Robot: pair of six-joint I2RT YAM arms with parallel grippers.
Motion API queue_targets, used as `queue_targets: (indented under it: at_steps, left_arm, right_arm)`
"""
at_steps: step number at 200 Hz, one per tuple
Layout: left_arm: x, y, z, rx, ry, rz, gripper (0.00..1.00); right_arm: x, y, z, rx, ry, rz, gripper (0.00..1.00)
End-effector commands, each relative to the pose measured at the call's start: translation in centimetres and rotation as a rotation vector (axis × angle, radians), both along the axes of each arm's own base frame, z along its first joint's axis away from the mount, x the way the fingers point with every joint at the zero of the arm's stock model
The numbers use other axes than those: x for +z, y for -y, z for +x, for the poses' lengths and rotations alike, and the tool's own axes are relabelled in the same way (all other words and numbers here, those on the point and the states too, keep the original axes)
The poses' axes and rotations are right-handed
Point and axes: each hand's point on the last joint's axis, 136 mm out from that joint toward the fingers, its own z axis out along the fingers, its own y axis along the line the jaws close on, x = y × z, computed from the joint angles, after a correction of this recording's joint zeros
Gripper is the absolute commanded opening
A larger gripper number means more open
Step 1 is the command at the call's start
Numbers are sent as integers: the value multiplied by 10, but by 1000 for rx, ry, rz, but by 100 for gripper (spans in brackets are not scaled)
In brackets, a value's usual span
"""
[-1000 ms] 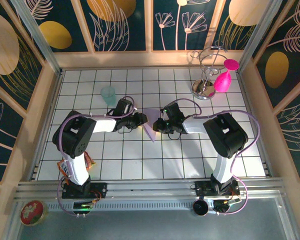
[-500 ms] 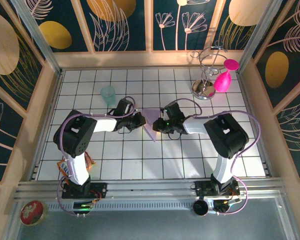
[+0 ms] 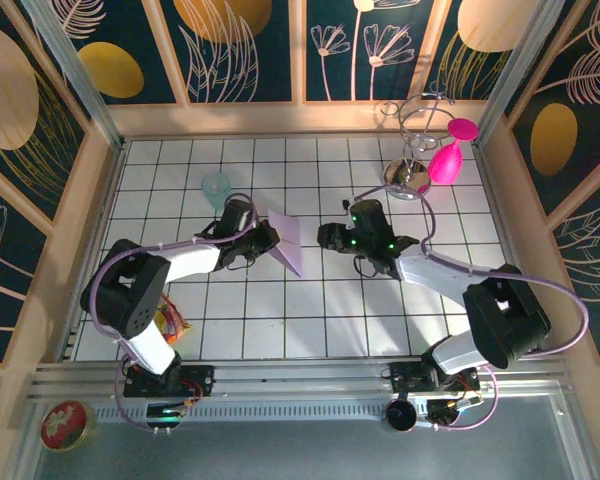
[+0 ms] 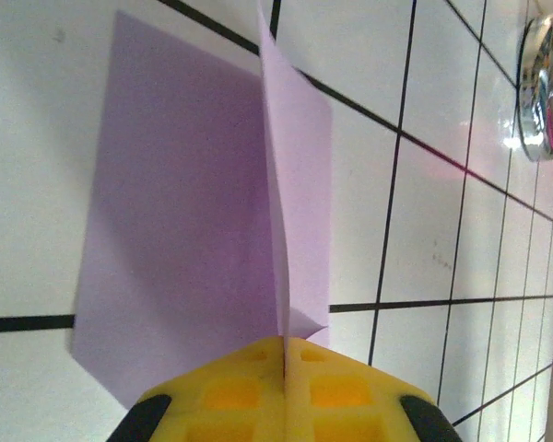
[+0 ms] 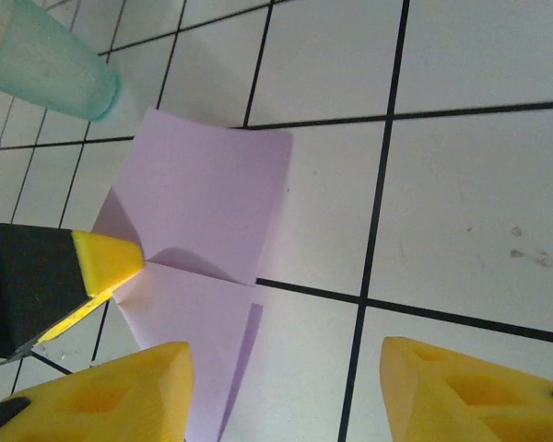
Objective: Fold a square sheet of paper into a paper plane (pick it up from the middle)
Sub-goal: Fourth fold the wing at the center of the table.
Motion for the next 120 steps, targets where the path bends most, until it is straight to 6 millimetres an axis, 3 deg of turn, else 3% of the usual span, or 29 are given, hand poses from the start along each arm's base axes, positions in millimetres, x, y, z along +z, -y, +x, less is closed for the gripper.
queue_targets:
  at_steps: [1,55,120]
  left_arm:
    - [9,-14,2,92,6,18,1]
    - [14,-5,-2,77,-1,20,2]
    - [9,1,-3,66,-15,3,2]
  right_arm:
    - [2,1,-1,7,70,-45,56]
    - [4,-50,-20,156,189,-126,56]
    - [-23,-99,-45,308,194,-187,50]
